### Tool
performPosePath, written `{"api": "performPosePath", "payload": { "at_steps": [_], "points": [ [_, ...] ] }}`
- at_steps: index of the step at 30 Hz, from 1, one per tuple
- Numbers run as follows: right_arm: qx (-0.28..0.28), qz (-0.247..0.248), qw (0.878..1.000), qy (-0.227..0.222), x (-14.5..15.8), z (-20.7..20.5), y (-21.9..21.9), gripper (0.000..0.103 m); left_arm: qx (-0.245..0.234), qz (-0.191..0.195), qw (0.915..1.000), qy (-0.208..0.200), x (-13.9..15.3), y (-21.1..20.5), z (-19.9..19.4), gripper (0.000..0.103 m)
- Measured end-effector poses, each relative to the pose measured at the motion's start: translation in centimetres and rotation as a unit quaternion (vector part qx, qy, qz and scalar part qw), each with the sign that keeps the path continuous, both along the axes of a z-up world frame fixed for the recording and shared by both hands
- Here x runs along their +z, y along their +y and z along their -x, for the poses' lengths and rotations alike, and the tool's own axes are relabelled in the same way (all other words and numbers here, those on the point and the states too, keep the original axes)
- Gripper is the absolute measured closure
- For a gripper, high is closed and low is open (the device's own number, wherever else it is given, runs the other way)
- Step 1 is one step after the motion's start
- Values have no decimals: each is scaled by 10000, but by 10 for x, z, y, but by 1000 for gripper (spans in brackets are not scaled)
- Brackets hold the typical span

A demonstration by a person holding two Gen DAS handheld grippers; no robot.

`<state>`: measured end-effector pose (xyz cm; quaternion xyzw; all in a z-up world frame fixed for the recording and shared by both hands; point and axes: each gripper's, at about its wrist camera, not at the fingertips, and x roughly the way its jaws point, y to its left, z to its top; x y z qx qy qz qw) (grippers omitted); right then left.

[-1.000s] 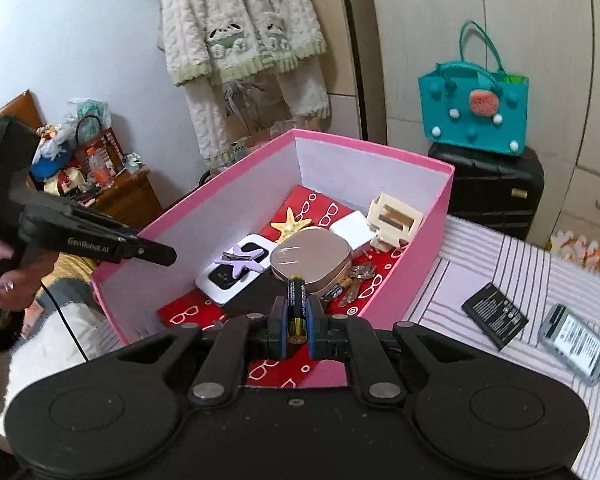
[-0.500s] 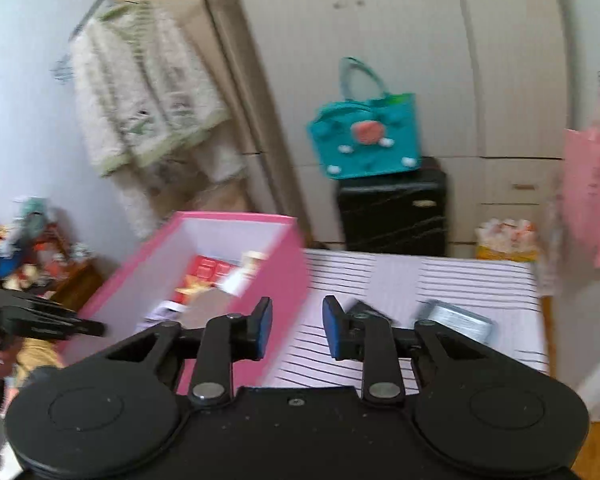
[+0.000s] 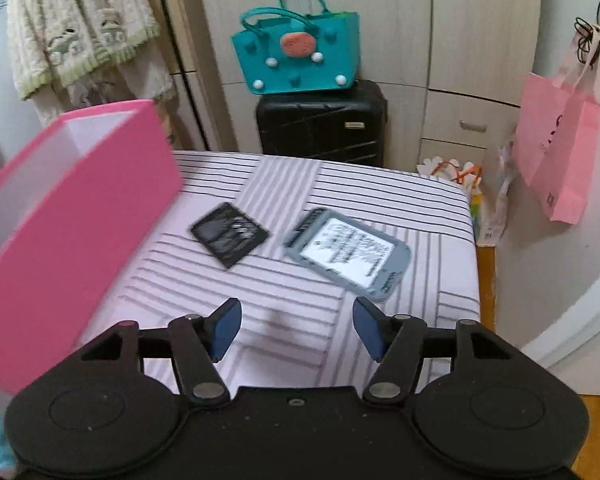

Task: Organize rigid objects
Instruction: 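Return the right gripper to the bed and grasp the grey Wi-Fi device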

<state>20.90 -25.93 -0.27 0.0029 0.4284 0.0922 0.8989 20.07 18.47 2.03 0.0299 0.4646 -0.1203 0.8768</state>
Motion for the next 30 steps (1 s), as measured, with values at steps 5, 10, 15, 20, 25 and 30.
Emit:
{"api": "performPosePath", "payload": {
  "at_steps": [5, 10, 15, 20, 25, 30],
  "points": [
    [-151, 114, 9996, -227, -17, -29, -27, 27, 150, 161, 9998, 37, 0, 4, 0, 89],
    [-630, -893, 9940, -103, -24, -62, -54, 27, 264, 284, 9992, 113, -2, 7, -2, 89],
    [-274, -1096, 9936, -81, -35, -84, -52, 27, 321, 257, 9991, 96, -3, 5, -2, 89],
    [-186, -1031, 9943, -183, -40, -80, -48, 26, 335, 330, 9988, 159, -3, 8, -5, 89],
    [107, -1772, 9841, 91, -39, -54, -56, 26, 259, 275, 9992, 137, -3, 7, -5, 89],
    [622, -1708, 9822, 475, -34, -26, -36, 27, 232, 361, 9990, 157, -4, 9, -6, 89]
  ]
}}
